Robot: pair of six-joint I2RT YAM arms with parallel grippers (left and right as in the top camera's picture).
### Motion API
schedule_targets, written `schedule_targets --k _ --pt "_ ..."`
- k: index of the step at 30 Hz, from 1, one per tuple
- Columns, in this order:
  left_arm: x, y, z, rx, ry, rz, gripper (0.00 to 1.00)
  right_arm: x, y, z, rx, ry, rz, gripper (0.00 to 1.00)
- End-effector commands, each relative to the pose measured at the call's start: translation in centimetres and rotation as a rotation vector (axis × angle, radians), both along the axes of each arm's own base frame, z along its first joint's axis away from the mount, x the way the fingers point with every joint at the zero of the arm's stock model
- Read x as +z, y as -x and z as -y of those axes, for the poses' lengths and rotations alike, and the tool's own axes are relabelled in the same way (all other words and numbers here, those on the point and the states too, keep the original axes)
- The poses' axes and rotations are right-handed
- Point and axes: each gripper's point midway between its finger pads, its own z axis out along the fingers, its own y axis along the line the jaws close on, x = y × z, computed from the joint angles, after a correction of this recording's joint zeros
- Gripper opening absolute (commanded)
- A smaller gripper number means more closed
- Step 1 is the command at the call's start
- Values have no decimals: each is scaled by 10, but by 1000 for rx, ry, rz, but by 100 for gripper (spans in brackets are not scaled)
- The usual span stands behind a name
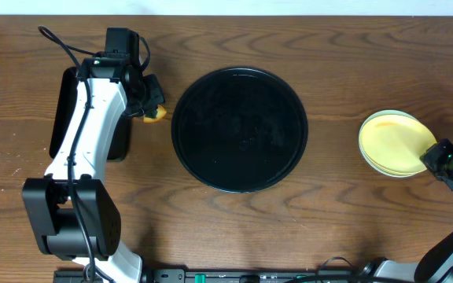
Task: Clean dirty plates on tray and stack at the side
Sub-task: 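Lower the yellow plate onto the light-blue plates and release, then place the sponge in the black rectangular dish with the left gripper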
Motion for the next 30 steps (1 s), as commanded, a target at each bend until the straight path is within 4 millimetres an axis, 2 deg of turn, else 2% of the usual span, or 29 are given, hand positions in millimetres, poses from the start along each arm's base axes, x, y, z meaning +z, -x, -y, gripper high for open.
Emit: schedule_targets --k 1,3,4,8,11,14,17,21,25,30 --pt "-4 1 0 -4 1 -12 8 7 2 7 -37 33 8 9" --pt "-4 1 0 -4 1 -12 7 8 -1 6 -29 28 23 32" --pt "-4 1 0 -4 1 -12 8 10 -4 4 -19 17 36 39" --pt "-4 1 0 -4 1 -11 8 26 -26 -14 89 -15 97 50" --pt "-4 1 0 -4 1 -12 8 43 -45 -38 204 -24 122 54" --pt "-4 1 0 -4 0 -11 8 59 -66 -75 330 -30 139 58" --pt "-4 1 -1 -8 -2 -11 8 72 -86 -124 472 -28 167 63" --pt "-4 -1 -3 -59 -26 -1 7 82 -103 -191 621 -40 213 69" --pt "-1 -2 -38 -8 -150 4 7 84 -106 -240 729 -32 234 71" --pt "3 -5 -94 87 -253 21 8 79 -104 -264 779 18 214 73"
